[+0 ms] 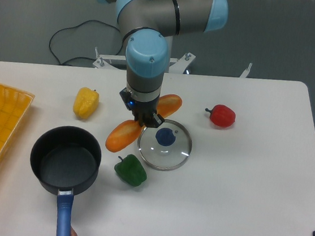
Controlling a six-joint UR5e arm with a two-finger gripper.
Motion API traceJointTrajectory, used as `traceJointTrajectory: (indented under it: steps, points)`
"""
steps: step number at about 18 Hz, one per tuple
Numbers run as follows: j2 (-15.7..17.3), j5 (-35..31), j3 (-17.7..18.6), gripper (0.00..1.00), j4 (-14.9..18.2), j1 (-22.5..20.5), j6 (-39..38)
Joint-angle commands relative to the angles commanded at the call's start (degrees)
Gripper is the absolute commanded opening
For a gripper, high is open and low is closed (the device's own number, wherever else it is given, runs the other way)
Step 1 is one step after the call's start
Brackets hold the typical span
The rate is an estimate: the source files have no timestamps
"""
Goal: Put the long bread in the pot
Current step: 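Close the gripper on the orange bread loaf beside the glass lid, then lift the bread and carry it over the black saucepan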
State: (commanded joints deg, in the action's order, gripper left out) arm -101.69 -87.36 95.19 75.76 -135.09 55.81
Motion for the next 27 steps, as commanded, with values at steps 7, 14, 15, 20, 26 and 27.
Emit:
traceJointTrajectory:
  steps: [7,14,15,20,26,27]
  points:
    - [0.4,0.4,-0.3,0.00,-0.1,-0.4,-0.1]
    - [1.6,8.2,-3.2,0.00,-0.1,-3.2,-0.8]
    - [1.5,9.7,-3.9,0.00,-0.1,-3.3,-1.8]
    - [1.8,16.1,-4.8,0.00,-0.2,-3.4,-8.5]
    - [3.7,21.5,-8.1,0.00,-1.2,-2.9,-17.1]
    - [3.9,21.9,-8.3,0.00,-1.8,-2.3,-18.1]
